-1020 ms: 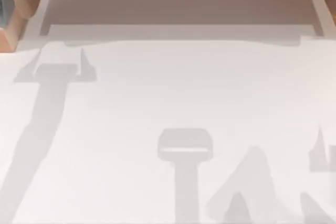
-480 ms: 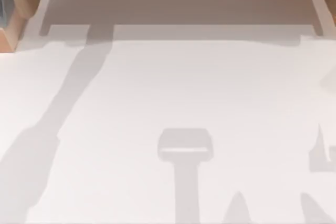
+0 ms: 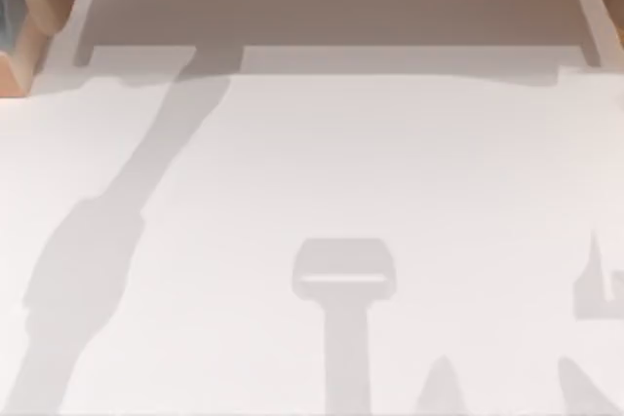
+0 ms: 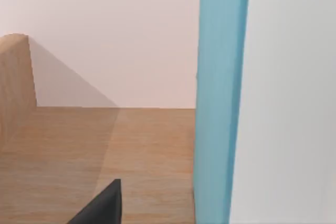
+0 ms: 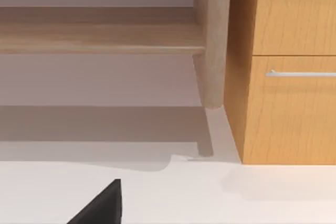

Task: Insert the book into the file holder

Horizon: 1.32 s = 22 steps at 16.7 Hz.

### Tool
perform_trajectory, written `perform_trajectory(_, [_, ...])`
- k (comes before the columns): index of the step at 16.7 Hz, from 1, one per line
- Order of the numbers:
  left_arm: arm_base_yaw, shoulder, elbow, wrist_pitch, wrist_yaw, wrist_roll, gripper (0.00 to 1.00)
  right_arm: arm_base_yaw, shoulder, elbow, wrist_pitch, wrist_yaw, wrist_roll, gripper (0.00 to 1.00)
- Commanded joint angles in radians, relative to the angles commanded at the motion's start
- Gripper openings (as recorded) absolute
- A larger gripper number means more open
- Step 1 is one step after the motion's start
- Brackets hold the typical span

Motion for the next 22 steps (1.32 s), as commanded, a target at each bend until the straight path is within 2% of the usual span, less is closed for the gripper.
perform_trajectory(14, [0.017, 0.086, 0.119, -0.033, 0.018, -0.001, 1.0, 0.0, 0.0, 0.0, 0.0, 0.0, 0.0, 1.0])
perform_trajectory(22, [0.017, 0.086, 0.119, -0.033, 0.018, -0.001, 0.4, 0.0, 0.0, 0.0, 0.0, 0.0, 0.0, 1.0])
